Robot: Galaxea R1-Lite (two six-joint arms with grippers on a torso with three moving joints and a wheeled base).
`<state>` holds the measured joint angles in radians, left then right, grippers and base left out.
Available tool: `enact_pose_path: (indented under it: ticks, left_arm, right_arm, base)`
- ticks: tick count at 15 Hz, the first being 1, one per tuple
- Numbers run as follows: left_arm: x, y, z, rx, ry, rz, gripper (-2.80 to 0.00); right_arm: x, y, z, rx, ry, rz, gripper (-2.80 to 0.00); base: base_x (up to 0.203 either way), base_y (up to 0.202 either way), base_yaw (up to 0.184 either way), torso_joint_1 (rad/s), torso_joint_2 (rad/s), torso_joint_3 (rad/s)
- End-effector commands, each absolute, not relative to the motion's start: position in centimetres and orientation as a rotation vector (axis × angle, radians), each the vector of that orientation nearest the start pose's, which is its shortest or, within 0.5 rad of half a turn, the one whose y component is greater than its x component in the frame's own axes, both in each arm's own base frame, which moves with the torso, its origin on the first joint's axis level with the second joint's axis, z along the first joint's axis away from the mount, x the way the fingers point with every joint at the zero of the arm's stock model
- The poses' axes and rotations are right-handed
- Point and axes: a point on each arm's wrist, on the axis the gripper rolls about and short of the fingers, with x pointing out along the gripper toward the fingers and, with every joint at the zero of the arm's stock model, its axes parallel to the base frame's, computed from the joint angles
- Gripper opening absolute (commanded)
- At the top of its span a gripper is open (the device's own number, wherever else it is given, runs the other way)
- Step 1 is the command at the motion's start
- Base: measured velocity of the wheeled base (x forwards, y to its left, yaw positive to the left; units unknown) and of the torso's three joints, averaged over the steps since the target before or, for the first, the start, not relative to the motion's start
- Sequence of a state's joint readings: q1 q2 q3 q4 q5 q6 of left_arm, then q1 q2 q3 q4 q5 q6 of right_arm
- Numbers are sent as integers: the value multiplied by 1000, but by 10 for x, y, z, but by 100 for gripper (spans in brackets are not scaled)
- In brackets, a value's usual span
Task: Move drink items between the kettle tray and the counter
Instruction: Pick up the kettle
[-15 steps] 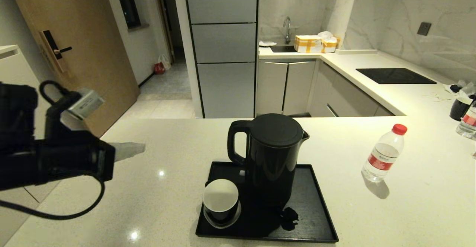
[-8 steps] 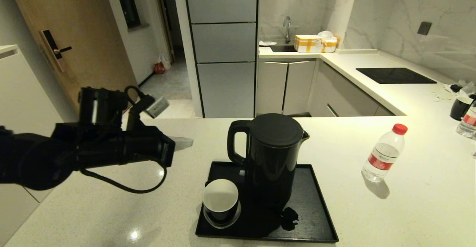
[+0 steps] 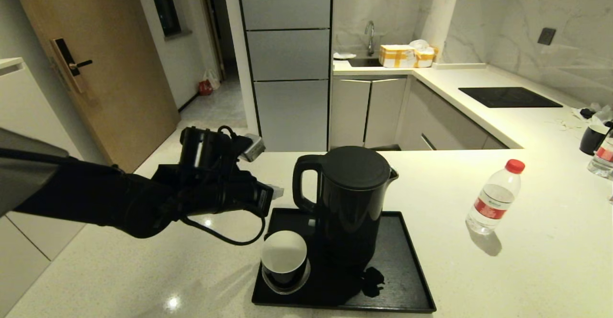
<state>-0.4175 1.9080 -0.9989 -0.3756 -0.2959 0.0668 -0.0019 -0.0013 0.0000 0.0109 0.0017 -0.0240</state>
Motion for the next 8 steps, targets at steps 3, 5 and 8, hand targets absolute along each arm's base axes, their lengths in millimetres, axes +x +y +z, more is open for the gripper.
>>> enact_pose_path:
  ticks: [3, 5, 8]
  left_arm:
    - [332, -167, 132, 110, 500, -712, 0]
    - [336, -177, 124, 130, 461, -666, 0]
    - [336, -186, 119, 136, 437, -671, 0]
  right_arm:
    - [-23, 0, 74, -25, 12, 0, -280]
    - [-23, 0, 74, -25, 12, 0, -280]
    - [-23, 0, 74, -25, 13, 0, -280]
  base:
    - [0, 0, 0, 0, 0, 0]
    - [0, 0, 0, 0, 0, 0]
    - [0, 0, 0, 0, 0, 0]
